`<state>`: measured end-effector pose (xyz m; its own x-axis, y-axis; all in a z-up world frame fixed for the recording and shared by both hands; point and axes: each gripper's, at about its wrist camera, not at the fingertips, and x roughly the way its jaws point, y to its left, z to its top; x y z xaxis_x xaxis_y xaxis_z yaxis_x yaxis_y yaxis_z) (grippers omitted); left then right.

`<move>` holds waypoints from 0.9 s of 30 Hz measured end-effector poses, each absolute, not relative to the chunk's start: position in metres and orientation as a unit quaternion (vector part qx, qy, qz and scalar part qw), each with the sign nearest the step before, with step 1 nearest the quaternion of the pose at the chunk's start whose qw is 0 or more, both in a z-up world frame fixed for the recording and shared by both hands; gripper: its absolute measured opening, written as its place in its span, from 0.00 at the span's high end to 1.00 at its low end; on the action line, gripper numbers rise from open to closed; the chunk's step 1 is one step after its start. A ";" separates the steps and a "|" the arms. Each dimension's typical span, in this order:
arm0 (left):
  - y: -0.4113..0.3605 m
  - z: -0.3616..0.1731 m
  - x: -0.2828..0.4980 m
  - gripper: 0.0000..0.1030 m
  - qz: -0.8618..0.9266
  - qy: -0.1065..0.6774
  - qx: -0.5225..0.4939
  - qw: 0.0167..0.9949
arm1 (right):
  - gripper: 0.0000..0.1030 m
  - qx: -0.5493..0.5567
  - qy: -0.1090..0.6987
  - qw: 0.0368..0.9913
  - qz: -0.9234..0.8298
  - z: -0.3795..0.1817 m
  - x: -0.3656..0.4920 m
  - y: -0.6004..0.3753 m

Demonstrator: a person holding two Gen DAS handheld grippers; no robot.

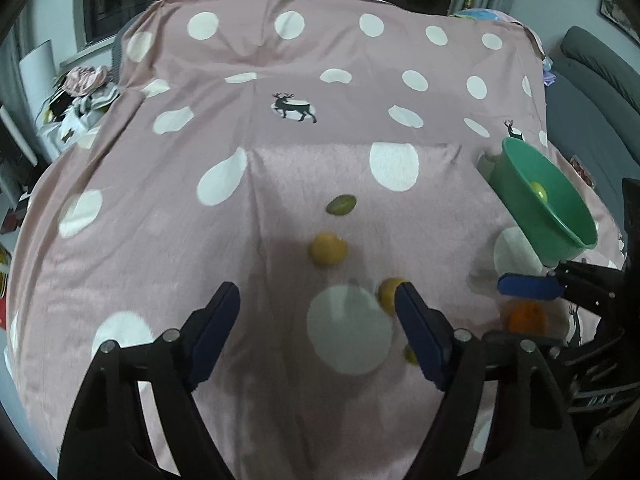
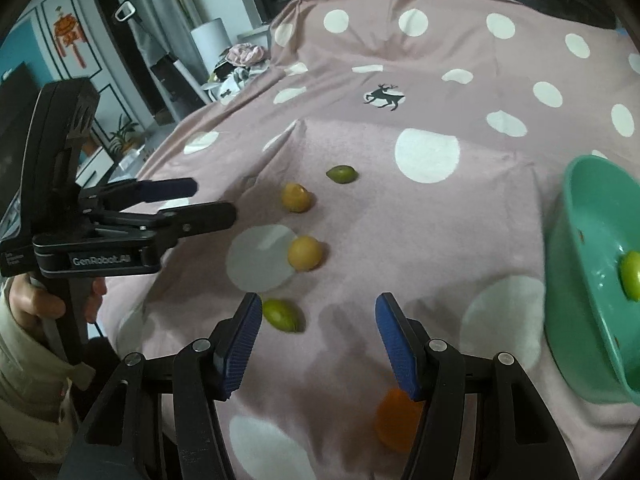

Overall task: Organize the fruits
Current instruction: 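Withdraw both grippers from the bowl toward the yellow round fruits, then grasp a yellow round fruit with the right gripper while the left gripper grasps another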

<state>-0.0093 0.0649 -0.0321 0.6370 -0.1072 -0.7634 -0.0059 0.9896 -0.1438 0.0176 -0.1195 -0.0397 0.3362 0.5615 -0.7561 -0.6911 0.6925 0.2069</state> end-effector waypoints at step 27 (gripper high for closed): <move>0.048 -0.077 0.064 0.58 -0.084 0.503 0.015 0.860 | 0.47 -0.114 0.469 0.784 0.391 -0.072 0.051 -0.060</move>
<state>0.0642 0.0477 -0.0767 0.4810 -0.1292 -0.8672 0.1586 0.9856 -0.0589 0.0509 -0.0604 -0.0717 0.2548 0.5065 -0.8237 -0.7202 0.6678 0.1879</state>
